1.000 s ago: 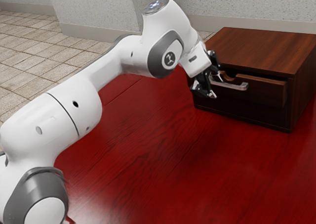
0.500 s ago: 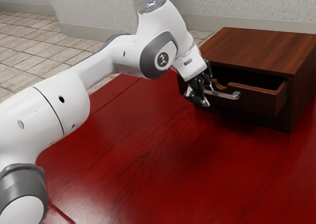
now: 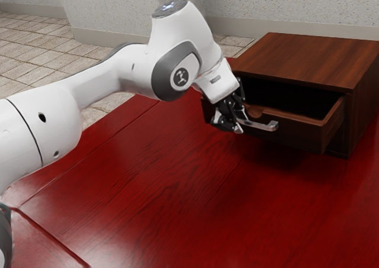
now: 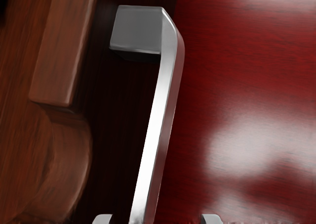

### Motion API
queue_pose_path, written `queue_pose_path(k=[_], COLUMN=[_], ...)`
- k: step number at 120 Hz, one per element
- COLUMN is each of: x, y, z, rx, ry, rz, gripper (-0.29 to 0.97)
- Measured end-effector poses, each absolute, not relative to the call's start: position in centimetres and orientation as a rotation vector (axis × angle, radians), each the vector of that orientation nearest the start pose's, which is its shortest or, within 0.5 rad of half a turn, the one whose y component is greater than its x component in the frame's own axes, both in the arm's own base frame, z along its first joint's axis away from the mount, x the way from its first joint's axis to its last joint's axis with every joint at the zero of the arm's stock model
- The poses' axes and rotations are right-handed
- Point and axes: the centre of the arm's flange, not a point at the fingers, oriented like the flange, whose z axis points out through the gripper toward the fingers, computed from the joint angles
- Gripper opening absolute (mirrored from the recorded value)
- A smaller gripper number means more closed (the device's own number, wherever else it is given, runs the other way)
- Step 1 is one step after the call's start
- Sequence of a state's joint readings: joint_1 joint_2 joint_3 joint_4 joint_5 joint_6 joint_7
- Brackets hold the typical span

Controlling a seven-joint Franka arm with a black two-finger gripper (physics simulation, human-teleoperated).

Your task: Pull the drawer handle with one arm to open the drawer

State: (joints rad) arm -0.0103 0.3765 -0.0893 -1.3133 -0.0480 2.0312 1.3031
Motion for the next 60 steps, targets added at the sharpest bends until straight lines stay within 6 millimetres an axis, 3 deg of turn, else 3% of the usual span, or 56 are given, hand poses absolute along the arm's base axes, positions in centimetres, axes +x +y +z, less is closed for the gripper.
queue_pose_path(k=[60], x=[66.0], y=[-7.0], z=[56.9], rx=[-2.303], ry=[1.853], rz=[-0.506], gripper=[0.18])
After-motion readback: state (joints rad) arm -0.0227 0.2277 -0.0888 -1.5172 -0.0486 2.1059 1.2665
